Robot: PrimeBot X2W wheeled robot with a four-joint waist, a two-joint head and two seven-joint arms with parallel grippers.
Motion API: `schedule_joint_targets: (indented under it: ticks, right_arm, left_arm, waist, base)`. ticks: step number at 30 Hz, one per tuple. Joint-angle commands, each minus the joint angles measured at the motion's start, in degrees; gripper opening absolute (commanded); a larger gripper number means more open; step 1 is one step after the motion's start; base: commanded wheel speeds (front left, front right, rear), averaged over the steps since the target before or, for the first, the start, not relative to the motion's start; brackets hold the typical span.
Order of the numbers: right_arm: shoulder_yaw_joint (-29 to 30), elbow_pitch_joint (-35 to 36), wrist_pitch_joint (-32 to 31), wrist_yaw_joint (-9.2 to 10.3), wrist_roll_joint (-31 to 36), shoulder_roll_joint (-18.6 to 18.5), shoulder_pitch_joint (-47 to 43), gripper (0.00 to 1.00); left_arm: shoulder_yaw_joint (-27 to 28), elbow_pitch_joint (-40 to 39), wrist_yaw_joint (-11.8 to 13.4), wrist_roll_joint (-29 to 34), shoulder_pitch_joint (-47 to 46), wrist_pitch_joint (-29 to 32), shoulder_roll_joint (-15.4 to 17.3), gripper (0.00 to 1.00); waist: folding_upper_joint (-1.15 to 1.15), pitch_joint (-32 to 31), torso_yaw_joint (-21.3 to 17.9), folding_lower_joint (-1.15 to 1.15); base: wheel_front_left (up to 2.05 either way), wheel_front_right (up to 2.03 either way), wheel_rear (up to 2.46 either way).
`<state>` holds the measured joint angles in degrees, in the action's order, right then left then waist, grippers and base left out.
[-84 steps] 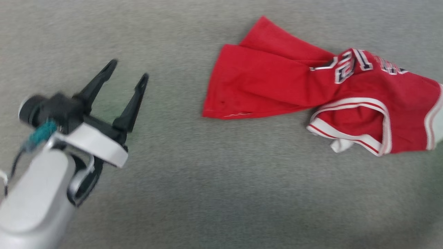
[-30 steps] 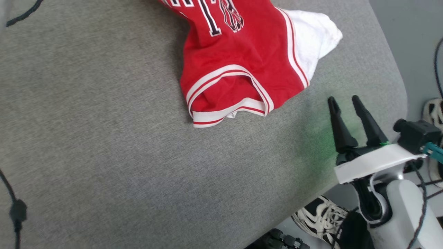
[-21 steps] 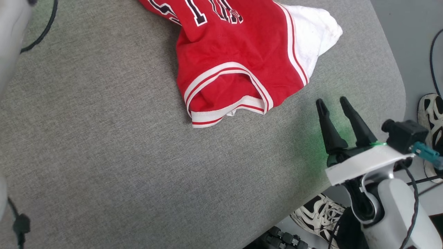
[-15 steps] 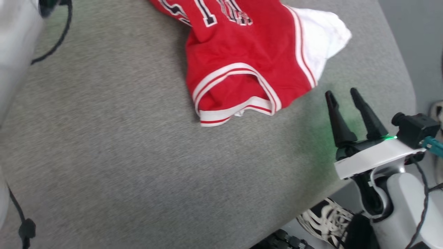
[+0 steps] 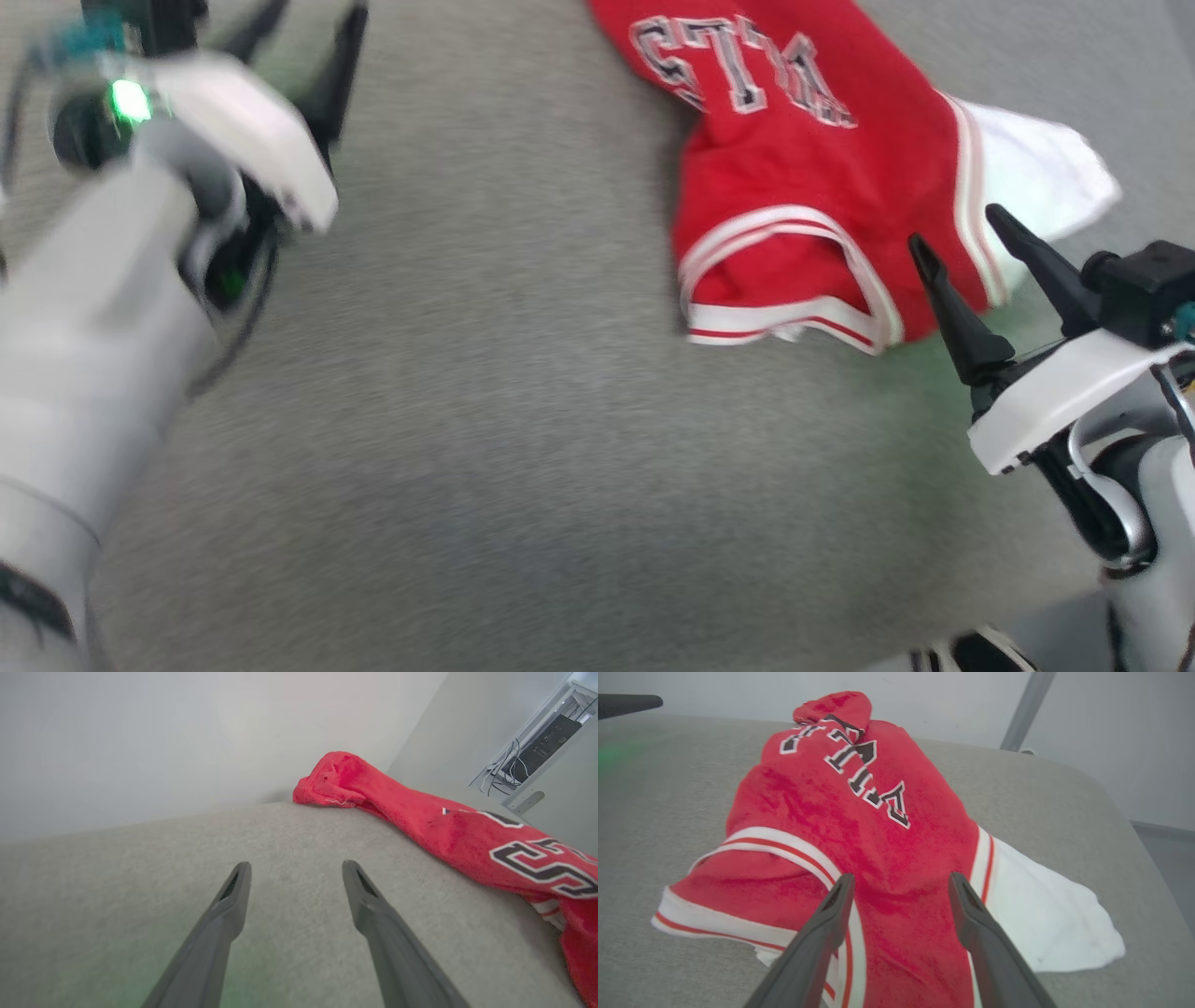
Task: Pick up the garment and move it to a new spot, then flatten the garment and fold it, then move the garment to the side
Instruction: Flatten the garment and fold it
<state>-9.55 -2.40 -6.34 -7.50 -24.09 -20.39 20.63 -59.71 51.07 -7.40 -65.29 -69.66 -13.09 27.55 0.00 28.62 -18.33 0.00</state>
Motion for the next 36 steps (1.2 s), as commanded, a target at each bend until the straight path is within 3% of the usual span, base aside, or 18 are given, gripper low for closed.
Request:
schedule_joint_targets:
  ticks: [1, 5, 11, 13, 19, 25, 30, 36]
  right_arm:
    - [-0.34, 0.82, -1.2, 0.01, 0.56, -0.81, 0.49, 1.0]
    - [-3.8, 5.46, -9.79, 0.01, 0.93, -5.49, 0.96, 1.0]
    - [-10.24, 11.76, -24.5, 0.01, -2.5, -14.84, 3.26, 1.0]
    - [-11.99, 13.57, -32.45, 0.01, -5.28, -18.45, 4.41, 1.0]
    - [-16.65, 14.9, -48.1, 0.01, -10.11, -23.69, 8.21, 1.0]
    - [-19.82, 13.29, -57.16, 0.01, -12.21, -26.83, 11.05, 1.0]
    - [-20.11, 9.96, -57.97, 0.01, -10.7, -27.9, 10.58, 1.0]
    - [-21.85, 6.68, -56.69, 0.01, -9.22, -27.63, 9.84, 1.0]
  left_arm:
    - [0.46, -0.43, -0.12, -0.75, 1.91, -0.76, -0.08, 1.0]
    - [6.92, -3.94, 1.48, 1.0, 7.87, -2.14, 0.26, 1.0]
    - [22.37, -17.75, 6.98, 15.34, 22.86, -2.16, -0.2, 1.0]
    - [28.64, -24.22, 9.35, 22.06, 30.87, -2.16, -2.41, 1.0]
    - [36.6, -33.98, 11.37, 33.28, 42.89, -2.17, -6.61, 1.0]
    - [42.0, -39.88, 10.62, 39.73, 51.97, -2.17, -11.99, 1.0]
    - [45.99, -42.13, 8.18, 42.18, 55.94, -2.17, -16.44, 1.0]
    - [49.47, -41.97, 5.26, 44.43, 56.78, -2.17, -19.13, 1.0]
  waist:
    - [0.0, -4.0, 5.04, 0.0]
    - [0.0, -6.12, 10.01, 0.0]
    - [0.0, -8.41, 16.41, 0.0]
    - [0.0, -9.55, 19.04, 0.0]
    - [0.0, -10.33, 22.58, 0.0]
    - [0.0, -9.93, 25.12, 0.0]
    - [0.0, -8.3, 26.63, 0.0]
    - [0.0, -6.87, 26.91, 0.0]
  base:
    - [0.0, 0.0, 0.0]
    - [0.0, 0.0, 0.0]
    - [0.0, 0.0, 0.0]
    - [0.0, 0.0, 0.0]
    - [0.0, 0.0, 0.0]
    - [0.0, 0.0, 0.0]
    - [0.0, 0.0, 0.0]
    - [0.0, 0.0, 0.0]
